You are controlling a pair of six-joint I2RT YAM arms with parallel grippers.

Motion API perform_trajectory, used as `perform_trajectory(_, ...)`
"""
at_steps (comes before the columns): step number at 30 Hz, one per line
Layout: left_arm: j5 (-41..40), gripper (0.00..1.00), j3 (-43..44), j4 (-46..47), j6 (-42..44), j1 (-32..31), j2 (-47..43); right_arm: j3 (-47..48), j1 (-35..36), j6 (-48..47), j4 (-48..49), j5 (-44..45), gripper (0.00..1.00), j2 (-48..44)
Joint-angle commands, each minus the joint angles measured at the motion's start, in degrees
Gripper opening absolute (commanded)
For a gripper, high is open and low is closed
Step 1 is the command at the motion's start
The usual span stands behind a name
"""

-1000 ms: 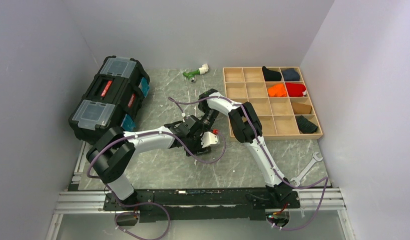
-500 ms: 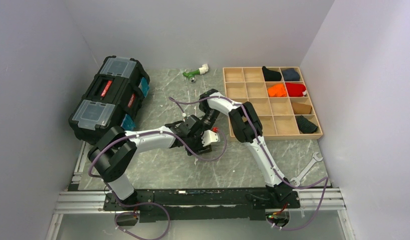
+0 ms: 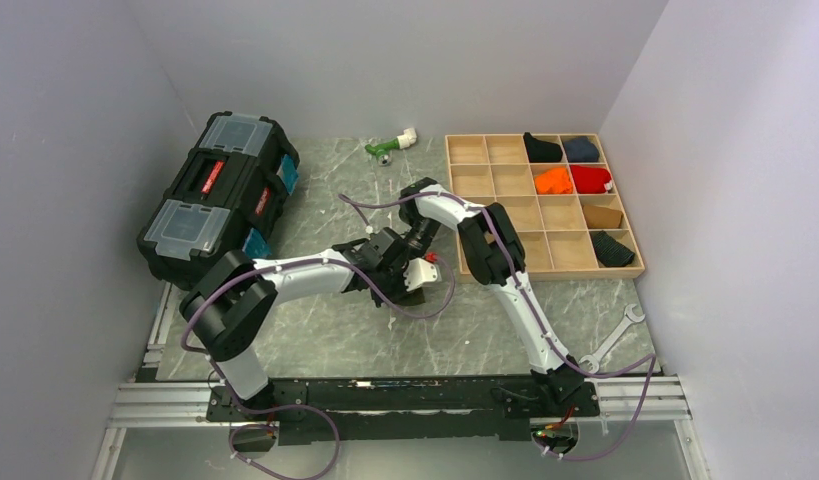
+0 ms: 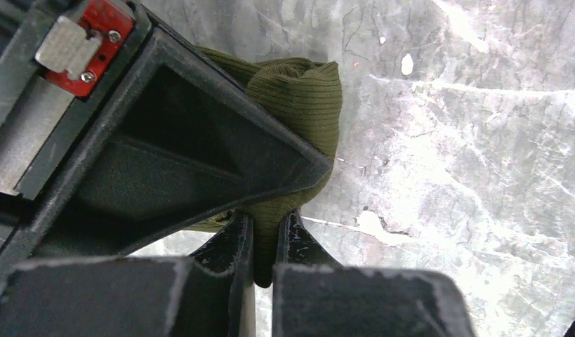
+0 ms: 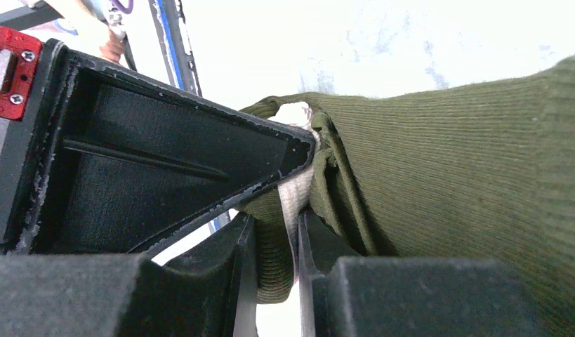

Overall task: Roll the underwear
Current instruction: Roll the underwear to the center of the board.

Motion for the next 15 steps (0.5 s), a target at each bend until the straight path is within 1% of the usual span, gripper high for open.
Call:
perform_trajectory(1,9.14,0.00,0.17,2.16,-0.77,-1.28,5.03,-2.26,0.38,-3.15,8.78,8.30,0.20,0.30)
perform_trajectory(5,10.35,0.00,0.33,1.68,-0.74,-1.25,5.65,-2.20,-0.30,-2.62,9.02,8.08,0.29,-1.09)
perform_trajectory(10,12.22,0.00,0.61,0.59,-0.62,-1.25,6.42,-1.72,-1.48,-2.53,8.99,7.58,0.36,-2.65)
perform_trajectory(15,12.54,0.00,0.92,0.17,-0.41,-1.28,6.86,-1.50,-2.55,-2.67,8.55,7.87,0.40,-3.81)
